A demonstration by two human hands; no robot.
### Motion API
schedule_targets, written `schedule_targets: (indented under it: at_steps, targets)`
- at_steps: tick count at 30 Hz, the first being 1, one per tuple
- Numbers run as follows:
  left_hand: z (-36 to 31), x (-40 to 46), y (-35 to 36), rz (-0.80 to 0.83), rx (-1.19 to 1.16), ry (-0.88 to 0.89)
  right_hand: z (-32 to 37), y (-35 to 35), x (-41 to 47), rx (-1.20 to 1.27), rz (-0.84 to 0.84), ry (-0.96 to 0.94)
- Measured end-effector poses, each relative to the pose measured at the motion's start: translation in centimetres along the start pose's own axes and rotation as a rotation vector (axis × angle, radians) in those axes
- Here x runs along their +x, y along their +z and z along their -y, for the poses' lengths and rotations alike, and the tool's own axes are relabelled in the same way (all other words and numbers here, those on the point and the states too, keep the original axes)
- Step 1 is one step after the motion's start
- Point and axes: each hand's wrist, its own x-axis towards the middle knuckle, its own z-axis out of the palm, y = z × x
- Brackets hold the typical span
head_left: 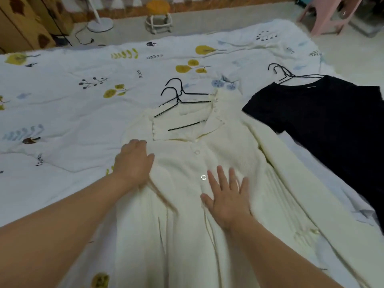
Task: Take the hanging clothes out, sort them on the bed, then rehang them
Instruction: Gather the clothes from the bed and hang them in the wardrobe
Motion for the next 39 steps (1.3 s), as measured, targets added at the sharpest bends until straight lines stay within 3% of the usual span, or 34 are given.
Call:
schedule_targets:
  at_steps: [5, 10, 15, 19, 22, 27, 31, 36, 39]
  targets:
    - [2.0, 8.1, 0.2, -0.119, 0.001, -0.081, -0.7, 1.7, 1.0, 0.095, -0.092, 0.007]
    - [2.1, 12.4, 2.3, 0.035, 0.036, -0.035, -0.7, 3.7, 1.8, 0.043, -0.327, 0.053]
    - [1.7, 13.0, 2.1, -0.02, 0.038, -0.129, -0.8, 3.9, 1.8, 0.006, -0.362, 0.06]
    - [2.0, 14.3, 1.5, 0.099, -0.126, -0.209, -0.7, 3.9, 1.6, 0.033, -0.364, 0.088]
    - [1.8, 14.3, 1.1, 0.044, 0.047, -0.183, -0.8, 4.1, 1.9, 0.005, -0.416, 0.066]
    - [0.9, 12.8, 0.1, -0.087, 0.211, -0.066, -0.8, 4.1, 1.8, 0.013, -0.385, 0.075]
    - [0.7, 10.8, 0.2, -0.118, 0.098, 0.144, -0.6, 3.8, 1.6, 0.039, -0.336, 0.06]
    - [-0.2, 7.6, -1.5, -0.348, 0.06, 0.193, -0.6, 2.9, 1.5, 0.069, -0.234, 0.065]
    - [-0.7, 5.2, -3.4, -0.376, -0.05, 0.185, -0.6, 2.2, 0.9, 0.086, -0.112, 0.022]
